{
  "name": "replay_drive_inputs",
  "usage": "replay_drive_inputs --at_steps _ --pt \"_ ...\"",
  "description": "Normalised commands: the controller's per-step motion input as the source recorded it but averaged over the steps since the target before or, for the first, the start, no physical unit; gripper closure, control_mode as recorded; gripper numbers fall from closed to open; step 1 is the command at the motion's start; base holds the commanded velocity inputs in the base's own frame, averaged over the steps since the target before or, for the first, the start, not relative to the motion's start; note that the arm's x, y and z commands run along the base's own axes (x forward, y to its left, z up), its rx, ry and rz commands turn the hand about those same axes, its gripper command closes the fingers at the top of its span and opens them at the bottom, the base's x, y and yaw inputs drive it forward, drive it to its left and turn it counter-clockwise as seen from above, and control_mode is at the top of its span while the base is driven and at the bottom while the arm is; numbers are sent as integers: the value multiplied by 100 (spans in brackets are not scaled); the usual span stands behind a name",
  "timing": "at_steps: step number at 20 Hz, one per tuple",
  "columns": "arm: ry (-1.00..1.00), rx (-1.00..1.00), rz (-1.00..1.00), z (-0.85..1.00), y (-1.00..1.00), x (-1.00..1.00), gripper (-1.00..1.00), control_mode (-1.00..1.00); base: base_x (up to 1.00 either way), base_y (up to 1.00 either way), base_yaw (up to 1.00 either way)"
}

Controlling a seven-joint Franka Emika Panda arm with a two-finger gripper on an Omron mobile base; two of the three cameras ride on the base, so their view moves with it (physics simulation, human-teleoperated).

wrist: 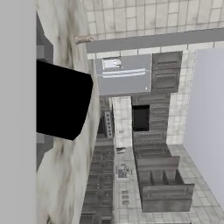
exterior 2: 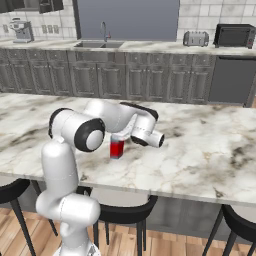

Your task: Get the candle and the liquor from the cabinet and move them to the dining counter.

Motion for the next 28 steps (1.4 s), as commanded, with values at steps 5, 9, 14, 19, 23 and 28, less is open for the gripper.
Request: replay_drive_inputs --at_steps 5,9,14,19,23,28 --pt "-1 0 1 -44 0 4 100 -100 0 0 0" --pt "-3 0 0 -1 0 -2 100 -100 0 0 0" --pt "-12 0 0 0 0 -20 100 -100 0 0 0" --pt "-15 0 0 0 0 -21 100 -100 0 0 0" --pt "-15 -3 0 0 0 -8 100 -100 0 0 0" --pt "-9 -3 0 0 4 0 100 -100 0 0 0"
